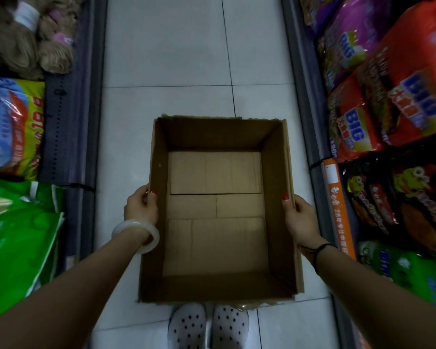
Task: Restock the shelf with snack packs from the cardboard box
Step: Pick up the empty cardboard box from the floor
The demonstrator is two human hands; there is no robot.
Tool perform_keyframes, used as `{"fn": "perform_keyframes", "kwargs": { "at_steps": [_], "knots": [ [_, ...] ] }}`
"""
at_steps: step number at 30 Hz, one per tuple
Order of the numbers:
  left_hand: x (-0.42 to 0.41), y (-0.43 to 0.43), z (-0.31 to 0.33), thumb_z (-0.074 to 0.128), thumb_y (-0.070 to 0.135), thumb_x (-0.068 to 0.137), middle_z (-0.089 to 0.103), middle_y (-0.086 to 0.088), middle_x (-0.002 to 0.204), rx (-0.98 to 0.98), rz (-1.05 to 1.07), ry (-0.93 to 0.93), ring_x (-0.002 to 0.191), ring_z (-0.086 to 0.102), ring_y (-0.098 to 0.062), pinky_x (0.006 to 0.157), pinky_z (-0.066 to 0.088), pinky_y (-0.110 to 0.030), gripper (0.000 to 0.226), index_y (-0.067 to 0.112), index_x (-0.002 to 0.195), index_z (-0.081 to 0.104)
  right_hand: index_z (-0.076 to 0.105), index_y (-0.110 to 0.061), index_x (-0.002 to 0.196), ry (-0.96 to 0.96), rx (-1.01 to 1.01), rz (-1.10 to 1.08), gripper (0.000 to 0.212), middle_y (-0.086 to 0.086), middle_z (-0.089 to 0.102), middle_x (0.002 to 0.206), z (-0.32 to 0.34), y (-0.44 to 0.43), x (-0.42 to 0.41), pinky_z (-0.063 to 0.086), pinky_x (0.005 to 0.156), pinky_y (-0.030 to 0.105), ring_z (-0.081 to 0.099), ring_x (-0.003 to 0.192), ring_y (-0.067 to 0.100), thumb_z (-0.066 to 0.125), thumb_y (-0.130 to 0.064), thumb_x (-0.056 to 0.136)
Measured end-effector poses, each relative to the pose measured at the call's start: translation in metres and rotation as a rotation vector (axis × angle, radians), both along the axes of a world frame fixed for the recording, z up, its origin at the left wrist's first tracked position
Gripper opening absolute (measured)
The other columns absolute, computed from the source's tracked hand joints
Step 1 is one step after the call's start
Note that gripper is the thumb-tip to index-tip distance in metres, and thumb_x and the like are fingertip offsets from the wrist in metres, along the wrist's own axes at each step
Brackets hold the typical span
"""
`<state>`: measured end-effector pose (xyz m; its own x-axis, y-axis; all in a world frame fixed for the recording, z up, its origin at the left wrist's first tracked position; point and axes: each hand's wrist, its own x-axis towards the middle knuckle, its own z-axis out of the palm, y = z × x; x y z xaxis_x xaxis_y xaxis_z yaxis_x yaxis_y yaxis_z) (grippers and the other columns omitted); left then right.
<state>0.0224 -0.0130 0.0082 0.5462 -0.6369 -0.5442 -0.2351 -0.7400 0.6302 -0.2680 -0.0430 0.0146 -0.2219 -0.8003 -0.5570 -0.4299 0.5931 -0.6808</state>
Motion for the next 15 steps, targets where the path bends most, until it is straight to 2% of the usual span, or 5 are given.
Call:
{"fn": "perform_keyframes", "kwargs": {
  "at_steps": [5,7,9,12,15],
  "knots": [
    [0.002,0.008,0.073,0.041,0.019,0.099,0.062,-0.007,0.090,-0.012,0.018,0.054,0.074,0.055,-0.020,0.065,0.042,-0.027,0.031,0.011,0.123,0.059,0.057,-0.008,0.091,0.033,-0.047,-0.002,0.021,0.002,0.043,0.062,0.077,0.004,-0.001,0.032,0.039,0.009,0.039,0.053,0.014,0.043,-0.022,0.100],
    [0.002,0.010,0.103,0.042,0.019,0.099,0.058,0.000,0.076,-0.020,0.034,0.052,0.066,0.052,-0.015,0.058,0.040,-0.022,0.029,0.011,0.118,0.062,0.056,-0.007,0.089,0.049,-0.051,-0.008,0.021,0.002,0.041,0.060,0.107,0.003,-0.002,0.028,0.035,0.008,0.037,0.051,0.014,0.043,-0.020,0.100],
    [0.002,0.010,0.135,0.042,0.019,0.098,0.057,0.003,0.072,-0.027,0.041,0.048,0.064,0.051,-0.011,0.058,0.039,-0.022,0.029,0.012,0.117,0.063,0.052,-0.012,0.078,0.084,-0.045,-0.020,0.025,0.002,0.040,0.058,0.138,0.002,-0.003,0.028,0.033,0.009,0.038,0.048,0.013,0.043,-0.020,0.100],
    [0.003,0.007,0.186,0.044,0.019,0.098,0.065,-0.008,0.091,-0.059,0.034,0.062,0.076,0.057,-0.020,0.071,0.042,-0.027,0.030,0.009,0.119,0.063,0.046,-0.020,0.068,0.111,-0.048,-0.035,0.032,0.000,0.039,0.057,0.185,-0.001,-0.004,0.029,0.034,0.009,0.040,0.046,0.010,0.044,-0.020,0.100],
    [0.004,-0.001,0.236,0.046,0.017,0.097,0.065,-0.012,0.101,-0.116,0.047,0.079,0.091,0.060,-0.028,0.079,0.044,-0.030,0.031,0.006,0.121,0.062,0.051,-0.017,0.078,0.120,-0.066,-0.039,0.023,-0.001,0.043,0.060,0.233,-0.009,-0.004,0.031,0.045,0.018,0.039,0.053,0.012,0.044,-0.021,0.099]
  ]
}}
